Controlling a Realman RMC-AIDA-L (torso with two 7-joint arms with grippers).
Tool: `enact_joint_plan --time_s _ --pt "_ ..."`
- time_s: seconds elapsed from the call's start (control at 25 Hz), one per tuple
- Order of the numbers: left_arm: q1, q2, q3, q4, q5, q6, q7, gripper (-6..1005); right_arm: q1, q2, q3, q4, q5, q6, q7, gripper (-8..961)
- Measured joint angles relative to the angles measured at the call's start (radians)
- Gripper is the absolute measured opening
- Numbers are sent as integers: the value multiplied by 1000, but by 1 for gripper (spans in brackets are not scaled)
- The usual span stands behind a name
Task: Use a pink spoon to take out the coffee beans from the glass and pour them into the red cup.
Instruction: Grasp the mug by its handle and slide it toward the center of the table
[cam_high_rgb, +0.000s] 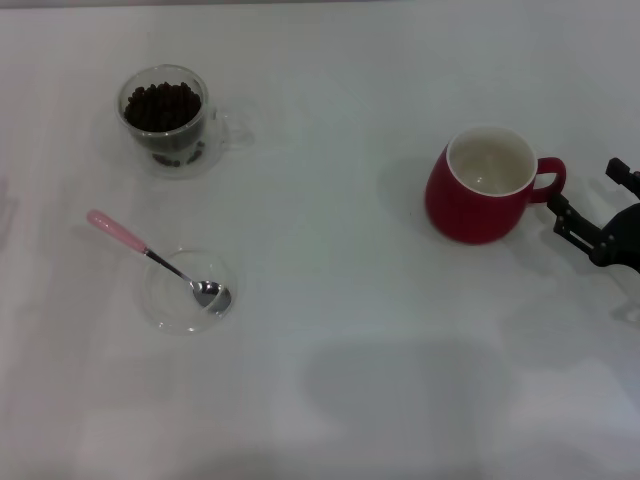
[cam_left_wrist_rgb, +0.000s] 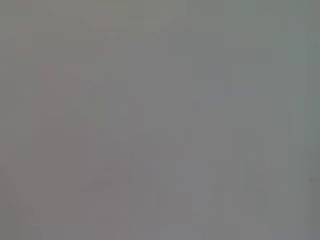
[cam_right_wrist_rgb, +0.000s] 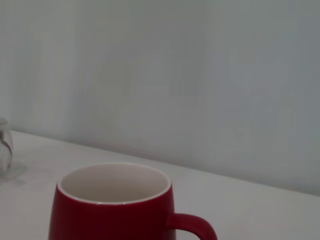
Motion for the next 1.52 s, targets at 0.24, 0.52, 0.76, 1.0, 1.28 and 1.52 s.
enact_joint_plan --time_s 0.24,0.52,0.76,1.0,1.28,1.52 --pt "2 0 0 0 1 8 0 862 2 0 -11 -20 -2 8 0 864" --pt "5 0 0 0 2 13 0 862 19 0 -25 -29 -8 42 0 863" --pt "5 0 0 0 2 14 0 862 30 0 -17 -38 -5 71 -5 862" --pt "4 -1 0 0 2 14 0 862 36 0 -15 -40 -3 80 -12 743" --pt "2 -2 0 0 1 14 0 861 39 0 -22 -53 -7 87 -12 644" --pt "0 -2 0 0 1 14 0 861 39 0 -24 -54 -10 87 -13 533"
